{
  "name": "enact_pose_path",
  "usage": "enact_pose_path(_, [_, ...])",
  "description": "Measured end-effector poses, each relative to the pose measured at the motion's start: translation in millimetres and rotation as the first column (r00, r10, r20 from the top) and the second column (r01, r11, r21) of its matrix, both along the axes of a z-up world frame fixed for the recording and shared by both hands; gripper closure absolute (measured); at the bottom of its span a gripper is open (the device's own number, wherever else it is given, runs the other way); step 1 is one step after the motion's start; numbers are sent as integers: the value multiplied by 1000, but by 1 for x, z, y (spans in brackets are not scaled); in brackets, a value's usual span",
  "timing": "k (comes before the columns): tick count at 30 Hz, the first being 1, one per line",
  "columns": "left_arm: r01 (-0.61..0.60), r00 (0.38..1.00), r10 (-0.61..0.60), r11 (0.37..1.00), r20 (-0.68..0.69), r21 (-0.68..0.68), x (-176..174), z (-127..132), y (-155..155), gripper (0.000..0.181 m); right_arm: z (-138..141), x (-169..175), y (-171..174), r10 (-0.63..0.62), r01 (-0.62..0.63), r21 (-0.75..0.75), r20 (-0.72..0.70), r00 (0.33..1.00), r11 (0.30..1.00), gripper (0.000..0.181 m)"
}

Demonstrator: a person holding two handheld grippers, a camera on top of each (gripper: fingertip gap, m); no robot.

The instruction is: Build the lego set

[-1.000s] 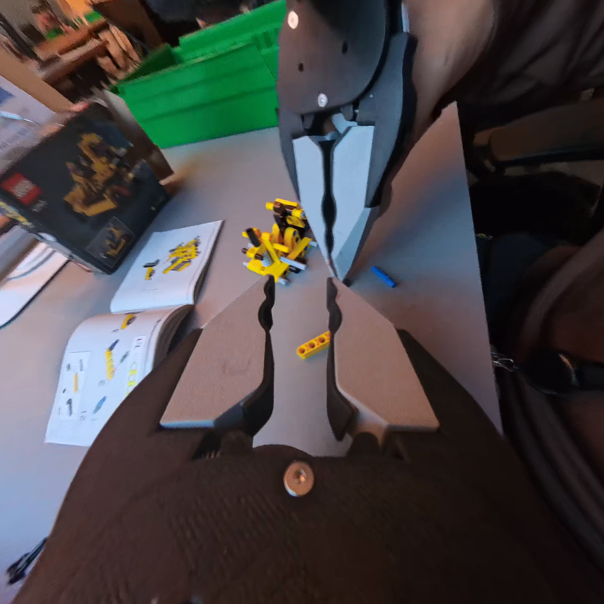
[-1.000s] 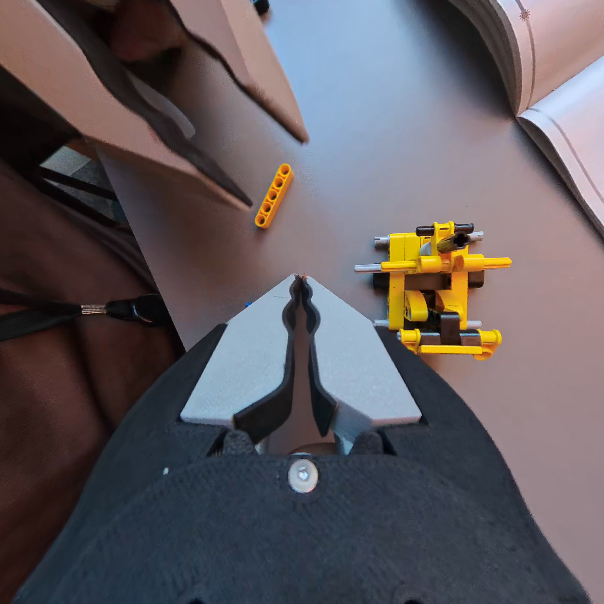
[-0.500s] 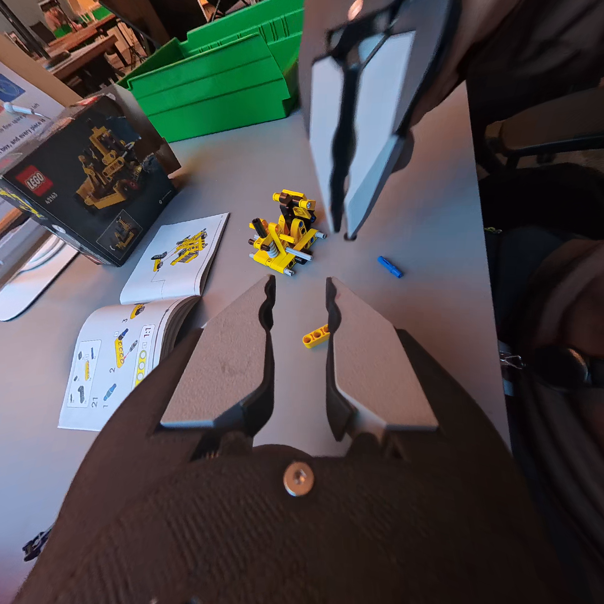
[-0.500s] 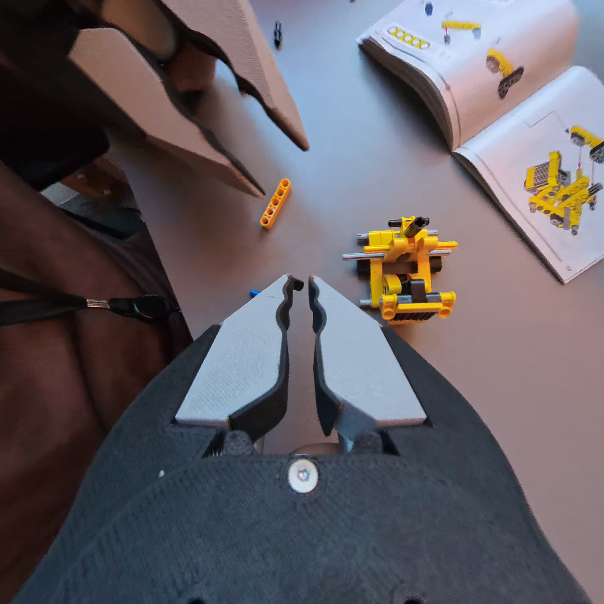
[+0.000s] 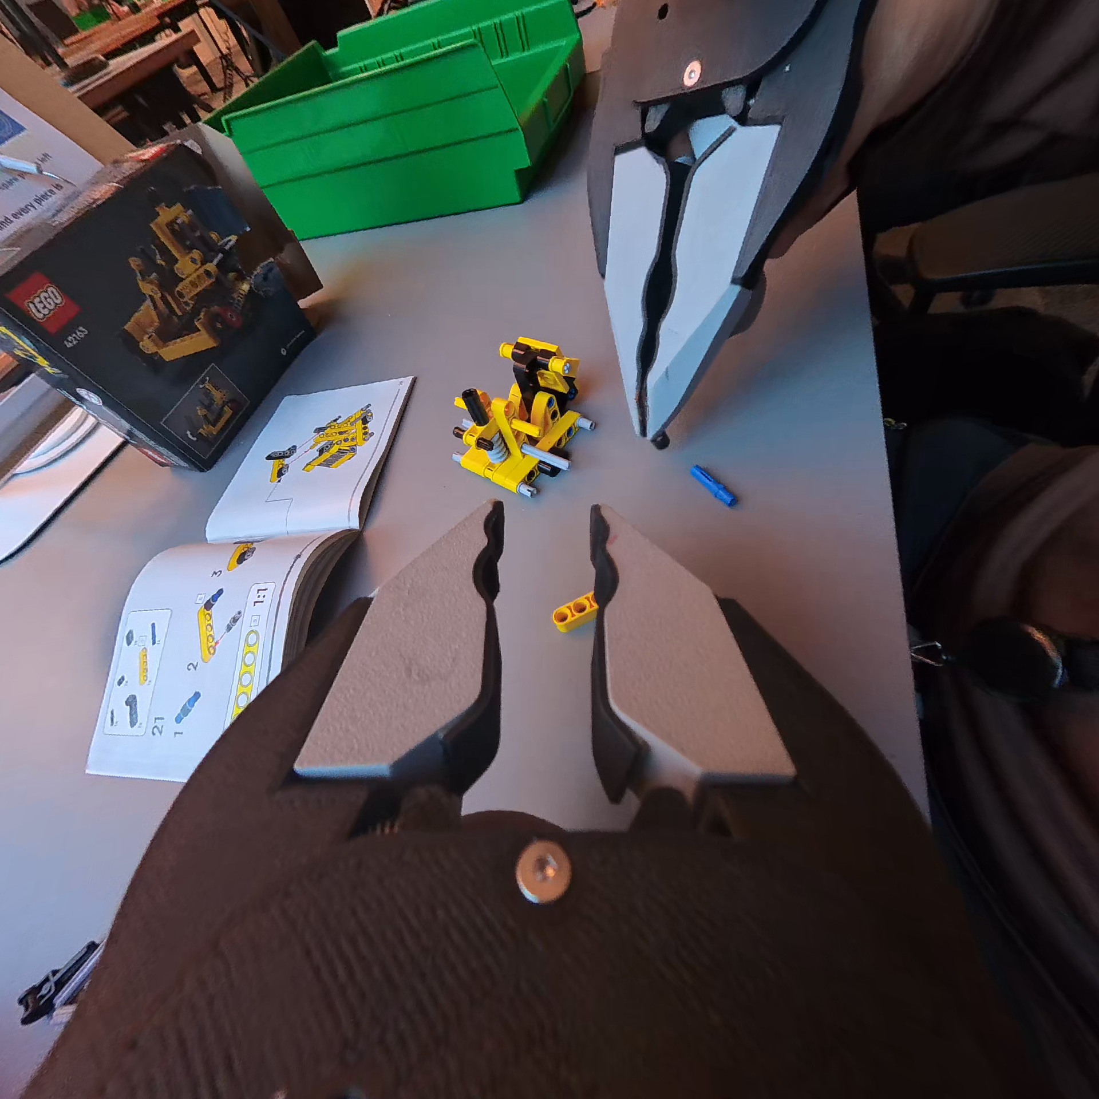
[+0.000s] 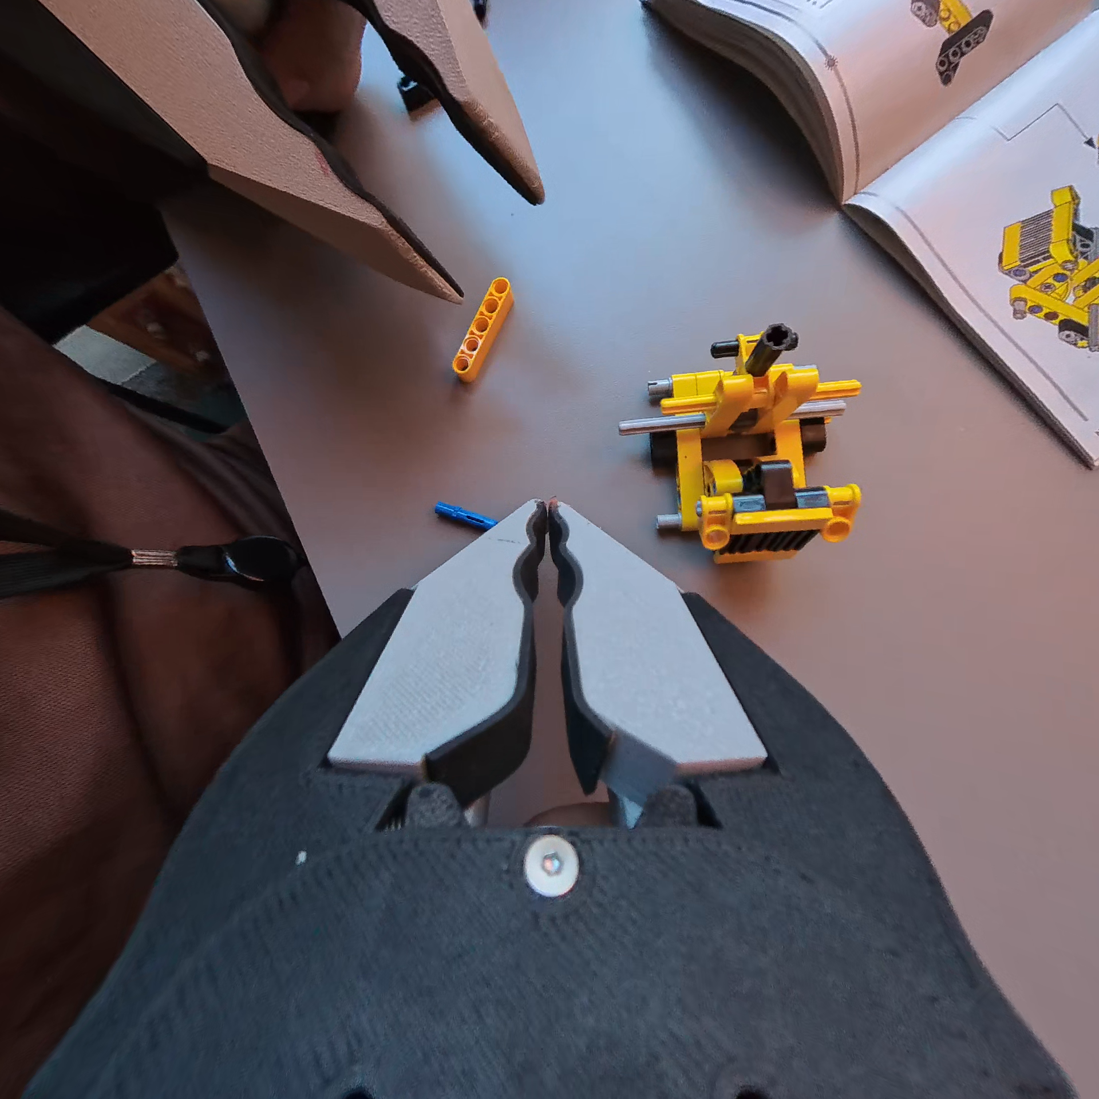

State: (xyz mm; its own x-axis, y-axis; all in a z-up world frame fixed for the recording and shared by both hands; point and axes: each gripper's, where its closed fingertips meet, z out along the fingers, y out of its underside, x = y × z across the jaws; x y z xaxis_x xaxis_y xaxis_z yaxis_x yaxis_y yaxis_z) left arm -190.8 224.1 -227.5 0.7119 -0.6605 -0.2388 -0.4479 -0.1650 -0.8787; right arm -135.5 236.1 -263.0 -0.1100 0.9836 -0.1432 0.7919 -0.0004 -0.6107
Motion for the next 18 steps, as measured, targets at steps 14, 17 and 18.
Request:
enact_pose_path(14, [-1,1000,1,1000,-10,0,1,-1,0,156,7,9,13,-51,52,27,-59,997,998,179])
enact_pose_path(17, [-2,1000,2,1000,-7,-2,1,-1,0,156,14,15,10,-29,33,36,-91,995,999,178])
enact_pose_path(18, [-2,1000,2,1000,-7,-3,1,-1,0,156,14,16,4,0,4,40,-99,995,999,178])
